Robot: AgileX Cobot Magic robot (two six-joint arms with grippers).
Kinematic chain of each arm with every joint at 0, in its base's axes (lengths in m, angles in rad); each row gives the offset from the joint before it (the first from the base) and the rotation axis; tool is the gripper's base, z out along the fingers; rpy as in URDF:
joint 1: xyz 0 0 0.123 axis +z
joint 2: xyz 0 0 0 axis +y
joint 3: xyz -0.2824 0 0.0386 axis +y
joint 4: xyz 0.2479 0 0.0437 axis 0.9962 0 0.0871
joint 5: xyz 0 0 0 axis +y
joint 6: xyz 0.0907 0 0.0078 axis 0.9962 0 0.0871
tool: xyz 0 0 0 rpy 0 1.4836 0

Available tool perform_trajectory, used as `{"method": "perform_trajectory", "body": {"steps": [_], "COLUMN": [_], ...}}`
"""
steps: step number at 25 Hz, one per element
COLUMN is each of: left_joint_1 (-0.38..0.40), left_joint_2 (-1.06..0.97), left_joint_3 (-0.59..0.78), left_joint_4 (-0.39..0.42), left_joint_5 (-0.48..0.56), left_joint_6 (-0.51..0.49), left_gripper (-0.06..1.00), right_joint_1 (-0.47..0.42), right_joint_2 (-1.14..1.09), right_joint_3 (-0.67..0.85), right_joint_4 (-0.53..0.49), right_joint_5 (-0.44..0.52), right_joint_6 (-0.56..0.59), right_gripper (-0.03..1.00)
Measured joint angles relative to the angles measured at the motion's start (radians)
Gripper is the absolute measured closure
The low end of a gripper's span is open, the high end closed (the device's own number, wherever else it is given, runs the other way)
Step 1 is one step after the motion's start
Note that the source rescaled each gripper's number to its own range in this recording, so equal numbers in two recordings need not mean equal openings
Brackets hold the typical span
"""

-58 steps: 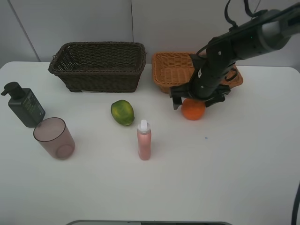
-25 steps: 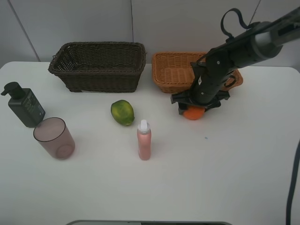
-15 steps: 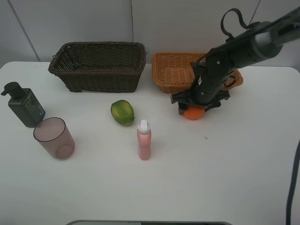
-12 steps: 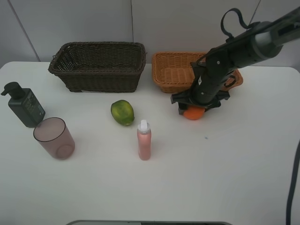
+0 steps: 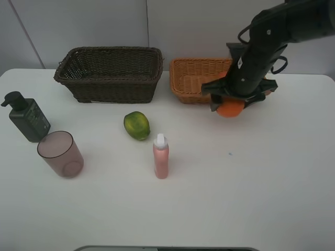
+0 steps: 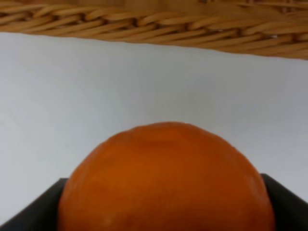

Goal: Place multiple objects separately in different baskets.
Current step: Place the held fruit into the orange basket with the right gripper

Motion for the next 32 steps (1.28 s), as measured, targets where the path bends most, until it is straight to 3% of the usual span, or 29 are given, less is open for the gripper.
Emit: {"method": "perform_trajectory", "body": {"steps": [6, 17, 25, 32], "left_joint_1": [0.000, 0.000, 0.000, 0.000], "left_joint_2": [0.000, 0.000, 0.000, 0.000], "left_joint_3": [0.000, 0.000, 0.000, 0.000], "left_joint_4": [0.000, 0.000, 0.000, 0.000], "left_joint_5": [0.000, 0.000, 0.000, 0.000], "left_joint_6": [0.000, 0.000, 0.000, 0.000], "left_gripper": [-0.04, -0.04, -0.04, -0.04], "right_joint_1": [-0.001, -0.038, -0.038, -0.048], "right_joint_2": [-0.012, 0.117, 0.334, 0.437], "right_joint_3": [-0.143, -0.440, -0.672, -0.697], "right_joint_4": [0.021, 0.084, 0.085, 0.086], "right_joint_5": [0.174, 0.274, 0.257, 0.136], "right_joint_6": [-0.101, -0.167, -0.171, -0.171], "right_gripper": [0.36, 0.36, 0.36, 0.36]}}
